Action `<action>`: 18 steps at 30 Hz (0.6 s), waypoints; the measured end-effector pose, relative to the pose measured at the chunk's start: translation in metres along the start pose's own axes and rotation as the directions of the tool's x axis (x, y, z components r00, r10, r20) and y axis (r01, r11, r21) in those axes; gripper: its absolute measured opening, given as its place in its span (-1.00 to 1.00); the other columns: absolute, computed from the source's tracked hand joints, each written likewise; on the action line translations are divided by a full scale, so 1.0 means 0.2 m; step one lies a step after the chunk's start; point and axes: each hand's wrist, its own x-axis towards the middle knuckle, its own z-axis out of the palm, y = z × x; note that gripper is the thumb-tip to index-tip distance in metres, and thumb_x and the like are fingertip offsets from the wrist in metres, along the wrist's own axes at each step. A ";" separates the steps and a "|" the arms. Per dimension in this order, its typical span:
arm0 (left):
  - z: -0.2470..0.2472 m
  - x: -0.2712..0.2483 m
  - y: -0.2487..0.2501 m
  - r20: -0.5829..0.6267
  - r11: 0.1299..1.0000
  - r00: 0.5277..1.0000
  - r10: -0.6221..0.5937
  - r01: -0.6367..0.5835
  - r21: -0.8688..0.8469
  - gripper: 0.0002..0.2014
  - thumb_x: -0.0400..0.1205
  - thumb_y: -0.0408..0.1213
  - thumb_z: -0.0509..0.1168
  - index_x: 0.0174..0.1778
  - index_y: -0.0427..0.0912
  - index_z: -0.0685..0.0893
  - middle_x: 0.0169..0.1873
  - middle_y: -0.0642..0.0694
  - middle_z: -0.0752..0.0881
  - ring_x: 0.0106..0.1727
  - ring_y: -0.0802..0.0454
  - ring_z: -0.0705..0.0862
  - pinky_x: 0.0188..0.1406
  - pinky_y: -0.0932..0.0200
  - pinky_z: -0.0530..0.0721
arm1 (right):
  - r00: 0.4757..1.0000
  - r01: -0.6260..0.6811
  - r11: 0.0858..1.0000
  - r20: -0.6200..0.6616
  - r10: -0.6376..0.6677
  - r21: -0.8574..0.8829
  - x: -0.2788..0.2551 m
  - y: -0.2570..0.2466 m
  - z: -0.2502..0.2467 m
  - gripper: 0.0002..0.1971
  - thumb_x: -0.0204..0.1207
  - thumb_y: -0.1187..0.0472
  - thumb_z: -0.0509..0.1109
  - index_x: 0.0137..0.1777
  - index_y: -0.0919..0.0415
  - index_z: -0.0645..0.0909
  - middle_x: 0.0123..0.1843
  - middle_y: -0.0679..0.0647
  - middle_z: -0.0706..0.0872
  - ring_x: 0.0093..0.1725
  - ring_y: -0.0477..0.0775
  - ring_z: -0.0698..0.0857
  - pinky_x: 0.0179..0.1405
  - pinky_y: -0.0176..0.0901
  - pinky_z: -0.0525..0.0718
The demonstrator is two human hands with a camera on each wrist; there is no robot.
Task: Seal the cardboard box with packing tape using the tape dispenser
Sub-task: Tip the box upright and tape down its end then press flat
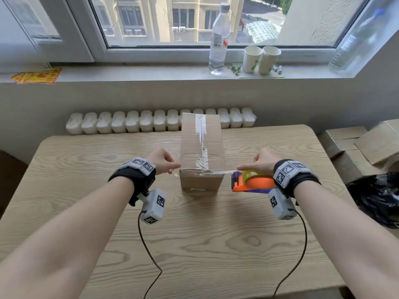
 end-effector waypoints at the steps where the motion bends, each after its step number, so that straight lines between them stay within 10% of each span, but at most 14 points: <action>1: 0.00 0.00 0.00 -0.002 1.000 1.000 -0.006 0.006 -0.003 -0.77 0.46 -0.09 0.46 -0.45 -0.12 0.73 -0.47 -0.04 0.76 -0.25 -0.01 0.75 -0.22 0.09 0.70 | 1.000 0.000 1.000 0.000 0.000 -0.002 0.00 0.00 0.00 -0.33 0.12 -0.37 0.52 -0.62 0.04 0.13 -0.61 -0.02 0.21 -0.56 0.03 0.24 -0.46 -0.10 0.18; 11: 0.05 0.04 0.00 -0.015 0.997 0.998 -0.066 0.066 0.028 -0.73 0.42 -0.06 0.49 -0.42 -0.22 0.76 -0.58 0.01 0.69 -0.52 0.15 0.57 -0.52 0.27 0.49 | 1.000 -0.021 1.000 0.009 0.021 0.018 0.05 0.03 0.04 -0.32 0.13 -0.36 0.52 -0.62 0.07 0.14 -0.62 -0.02 0.18 -0.60 0.00 0.20 -0.52 -0.15 0.17; 18: 0.07 0.07 0.00 -0.035 0.993 0.995 -0.088 0.091 0.079 -0.68 0.41 -0.03 0.50 -0.14 -0.22 0.75 -0.28 -0.14 0.79 -0.26 0.00 0.72 -0.19 0.09 0.71 | 0.999 -0.041 0.998 0.006 0.041 0.056 0.05 0.04 0.06 -0.34 0.12 -0.38 0.51 -0.61 0.06 0.18 -0.60 -0.01 0.25 -0.56 0.02 0.27 -0.49 -0.15 0.24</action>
